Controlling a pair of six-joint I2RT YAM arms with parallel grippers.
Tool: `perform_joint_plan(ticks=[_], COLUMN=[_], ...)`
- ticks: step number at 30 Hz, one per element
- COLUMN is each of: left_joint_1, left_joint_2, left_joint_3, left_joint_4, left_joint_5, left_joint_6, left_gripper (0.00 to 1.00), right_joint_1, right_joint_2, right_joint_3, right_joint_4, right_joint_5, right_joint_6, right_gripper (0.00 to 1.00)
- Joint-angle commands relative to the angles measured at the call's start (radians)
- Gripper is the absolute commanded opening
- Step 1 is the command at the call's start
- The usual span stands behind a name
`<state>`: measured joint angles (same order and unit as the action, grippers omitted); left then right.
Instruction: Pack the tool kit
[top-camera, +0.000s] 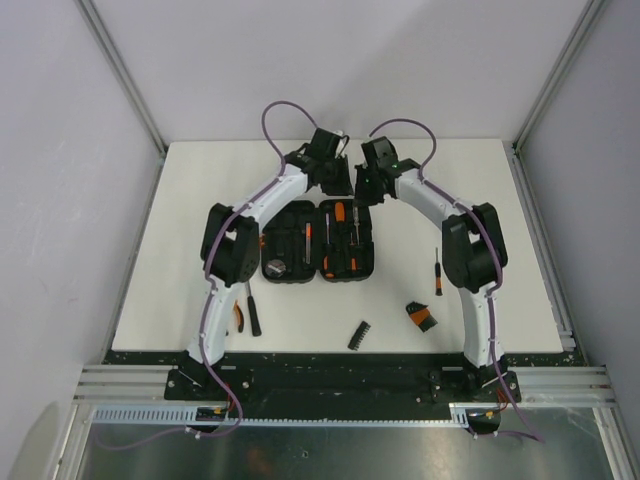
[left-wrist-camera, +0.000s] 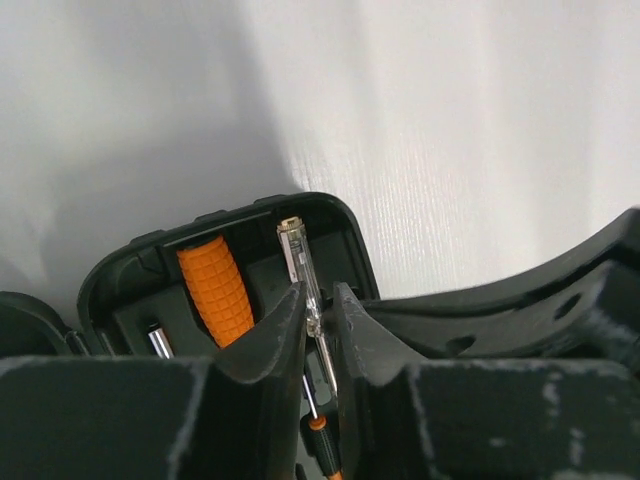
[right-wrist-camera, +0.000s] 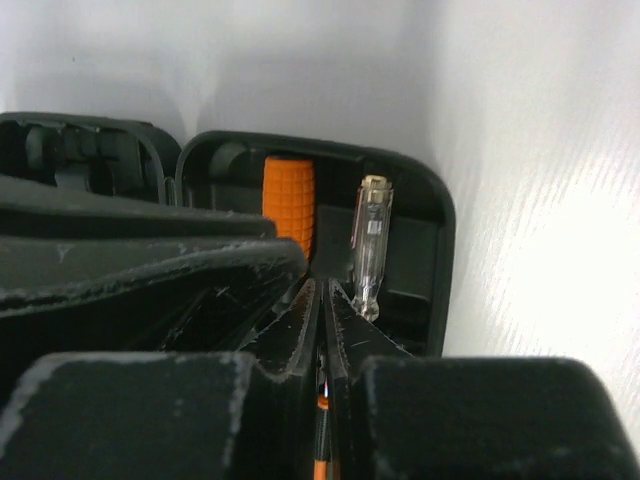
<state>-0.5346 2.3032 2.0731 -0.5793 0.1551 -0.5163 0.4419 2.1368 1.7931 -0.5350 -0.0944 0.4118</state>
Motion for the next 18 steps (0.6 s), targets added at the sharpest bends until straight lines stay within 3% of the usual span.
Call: perform_joint_plan(ticks=[1, 11, 18], left_joint_1=[0.002, 0.003, 0.002], left_joint_2=[0.020, 0.114, 0.140], left_joint_3=[0.086, 0.134, 0.123], left_joint_4=[0.006, 0.006, 0.007], left_joint_5=[0.046, 0.099, 0.107], left_joint_6=[0.004, -0.026, -0.027], left_gripper=[0.20, 0.19, 0.18], right_joint_1=[0.012, 0.014, 0.004], right_joint_2=[0.015, 0.046, 0.028], right_joint_3=[0.015, -0.023, -0.078], right_joint_4=[-0.019, -0.048, 0.003], right_joint_5=[0.016, 0.050, 0.031], right_joint_6=[0.002, 0.032, 0.034], right_gripper=[0.07, 0.06, 0.14])
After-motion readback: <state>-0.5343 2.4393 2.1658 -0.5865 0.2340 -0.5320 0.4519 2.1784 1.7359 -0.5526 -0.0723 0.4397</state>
